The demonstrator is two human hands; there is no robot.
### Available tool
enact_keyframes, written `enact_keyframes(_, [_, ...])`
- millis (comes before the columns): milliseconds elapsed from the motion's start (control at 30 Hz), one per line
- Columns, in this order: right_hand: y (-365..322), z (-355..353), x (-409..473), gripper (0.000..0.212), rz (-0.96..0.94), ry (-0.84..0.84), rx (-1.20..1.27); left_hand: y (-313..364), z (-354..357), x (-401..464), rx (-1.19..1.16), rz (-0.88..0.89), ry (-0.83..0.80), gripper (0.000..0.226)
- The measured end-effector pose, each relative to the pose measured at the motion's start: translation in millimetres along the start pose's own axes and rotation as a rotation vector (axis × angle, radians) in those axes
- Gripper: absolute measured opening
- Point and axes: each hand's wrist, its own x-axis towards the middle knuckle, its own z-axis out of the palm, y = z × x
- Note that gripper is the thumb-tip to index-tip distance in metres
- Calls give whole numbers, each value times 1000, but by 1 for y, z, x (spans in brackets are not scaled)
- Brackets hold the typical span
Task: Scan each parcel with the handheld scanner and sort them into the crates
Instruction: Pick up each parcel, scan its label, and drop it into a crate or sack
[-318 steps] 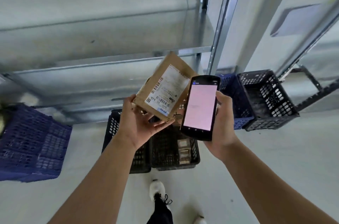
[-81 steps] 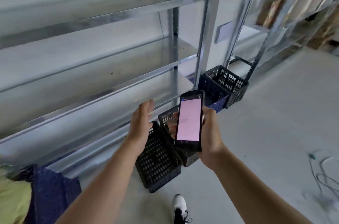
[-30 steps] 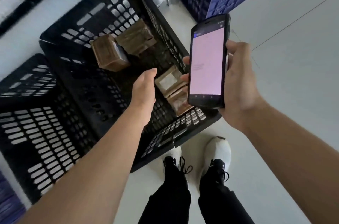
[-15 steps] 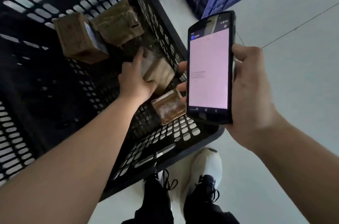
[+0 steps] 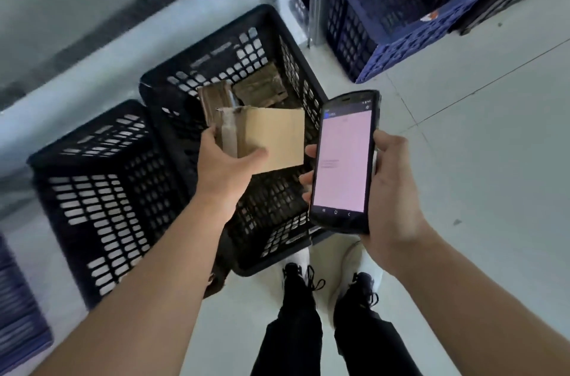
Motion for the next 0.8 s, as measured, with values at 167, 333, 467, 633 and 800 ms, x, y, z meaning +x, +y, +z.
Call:
enact_keyframes(167, [-52,58,-73,62,-63,-10,18,66,-54,-62,-189,-8,-122,87])
enact_keyframes(333, [-99,103,-146,63,-92,-30,16,136,-101,-128,-336,31,-172,102])
enact_keyframes(467, [-136,128,-208,63,-168,-56,-5,184,-133,-180,-380,143,-136,95])
enact_keyframes(633, [-189,153,-280,62,-259,-112,-53,260,-156,-255,-617,196,-145,90])
enact_keyframes(800, [-245,164,-347,64,-330,-218,-134,326,-164,-323,-887,273,-101,87])
